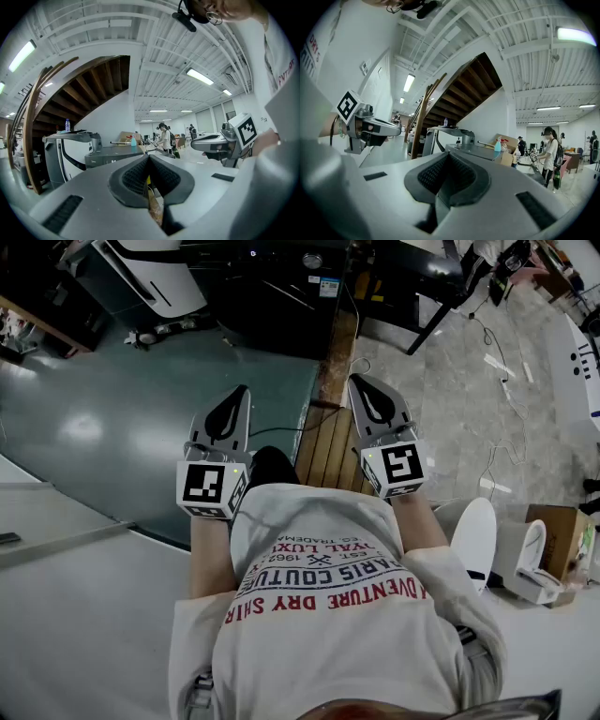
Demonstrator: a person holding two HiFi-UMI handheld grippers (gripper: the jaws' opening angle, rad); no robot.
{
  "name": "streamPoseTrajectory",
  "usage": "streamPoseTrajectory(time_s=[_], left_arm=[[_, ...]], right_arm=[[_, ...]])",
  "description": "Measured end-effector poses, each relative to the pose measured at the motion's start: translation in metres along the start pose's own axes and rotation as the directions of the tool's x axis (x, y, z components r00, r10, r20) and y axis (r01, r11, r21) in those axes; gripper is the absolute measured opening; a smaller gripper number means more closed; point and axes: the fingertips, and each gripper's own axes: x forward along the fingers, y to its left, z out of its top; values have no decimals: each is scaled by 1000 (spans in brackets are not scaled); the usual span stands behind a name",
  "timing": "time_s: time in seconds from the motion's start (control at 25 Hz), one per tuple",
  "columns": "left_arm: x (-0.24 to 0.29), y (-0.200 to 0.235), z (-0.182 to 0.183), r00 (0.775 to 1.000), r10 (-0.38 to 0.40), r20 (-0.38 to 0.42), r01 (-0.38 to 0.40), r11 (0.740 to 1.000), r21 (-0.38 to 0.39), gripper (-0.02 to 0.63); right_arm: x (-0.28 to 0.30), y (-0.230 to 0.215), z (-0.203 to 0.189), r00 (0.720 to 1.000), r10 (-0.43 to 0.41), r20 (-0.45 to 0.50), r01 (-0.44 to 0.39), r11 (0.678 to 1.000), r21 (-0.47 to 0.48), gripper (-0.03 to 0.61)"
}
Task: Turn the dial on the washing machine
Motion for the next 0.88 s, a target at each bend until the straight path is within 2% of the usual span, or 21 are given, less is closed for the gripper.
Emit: streamPoseTrajectory(time_s=[0.72, 0.88], left_arm=[[12, -8, 1, 1000, 5, -15, -5, 1000, -4, 15], [24, -5, 1, 1000, -5, -26, 5, 1000, -5, 15]], right_arm=[[-1, -7, 0, 999, 32, 16, -33, 999, 29, 28], [5, -19, 7, 998, 9, 68, -12, 999, 39, 30]])
